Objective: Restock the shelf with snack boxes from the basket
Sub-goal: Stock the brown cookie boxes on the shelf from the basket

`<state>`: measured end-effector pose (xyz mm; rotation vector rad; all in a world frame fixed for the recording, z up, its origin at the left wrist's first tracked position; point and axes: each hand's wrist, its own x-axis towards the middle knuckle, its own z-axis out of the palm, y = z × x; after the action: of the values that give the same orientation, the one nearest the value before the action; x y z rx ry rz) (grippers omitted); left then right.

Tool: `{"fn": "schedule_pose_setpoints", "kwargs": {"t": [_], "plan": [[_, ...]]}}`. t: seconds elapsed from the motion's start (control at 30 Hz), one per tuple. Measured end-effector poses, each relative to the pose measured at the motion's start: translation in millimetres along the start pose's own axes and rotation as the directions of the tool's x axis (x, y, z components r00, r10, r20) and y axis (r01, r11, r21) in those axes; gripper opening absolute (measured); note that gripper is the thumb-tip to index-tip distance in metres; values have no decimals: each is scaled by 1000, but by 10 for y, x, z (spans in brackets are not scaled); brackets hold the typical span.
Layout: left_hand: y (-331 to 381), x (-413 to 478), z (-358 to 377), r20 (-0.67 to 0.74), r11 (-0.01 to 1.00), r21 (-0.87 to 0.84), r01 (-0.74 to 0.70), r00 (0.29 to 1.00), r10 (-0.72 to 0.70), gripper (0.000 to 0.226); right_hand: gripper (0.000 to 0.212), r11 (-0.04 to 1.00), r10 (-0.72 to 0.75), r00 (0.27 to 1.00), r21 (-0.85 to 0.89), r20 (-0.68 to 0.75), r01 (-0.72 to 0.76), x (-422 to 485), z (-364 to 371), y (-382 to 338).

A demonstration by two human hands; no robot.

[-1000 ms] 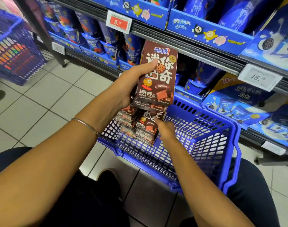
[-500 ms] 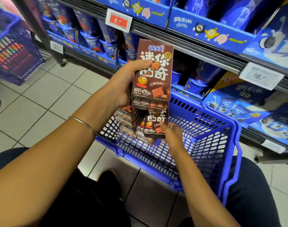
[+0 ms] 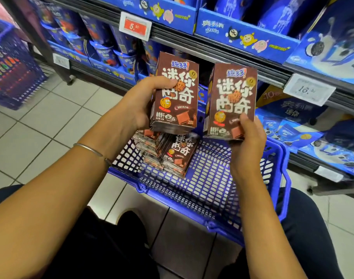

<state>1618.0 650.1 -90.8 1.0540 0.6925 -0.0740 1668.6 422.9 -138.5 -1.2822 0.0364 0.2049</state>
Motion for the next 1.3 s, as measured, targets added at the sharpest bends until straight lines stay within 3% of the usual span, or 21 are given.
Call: {"fn": "schedule_pose_setpoints", "kwargs": {"t": [0.1,0.43,0.67,0.83,0.9,1.0,1.17,1.3], "plan": [[-72,6,45,5,1000,26,-4,1000,4,18,32,998,53,993,38,107,-58,-4,114,-83],[-311,81,226,21,996,72,-42,999,41,87,40,970,188,944,-201,272,-135,-153,509,-92],[-325,94,138,94,983,-185,9,996,8,81,55,955,175,923,-287,344,-74,-159,543,-280],[-326,134,110,114,976,-219,6,993,19,76,68,963,178,938,-250,299,-103,-76,472,-323],[-318,134,136,107,972,-235,-15,993,42,70,68,974,151,927,-213,344,-80,-62,484,-313],[-331,115,153,121,983,-180,-21,992,43,72,60,986,102,903,-165,417,-35,-66,534,-278],[-303,110,81,143,997,-62,-50,988,58,95,58,980,115,905,-197,410,-35,-63,508,-219],[-314,155,91,155,995,-18,-99,983,100,94,59,981,115,909,-192,401,-39,-77,557,-227]]}}
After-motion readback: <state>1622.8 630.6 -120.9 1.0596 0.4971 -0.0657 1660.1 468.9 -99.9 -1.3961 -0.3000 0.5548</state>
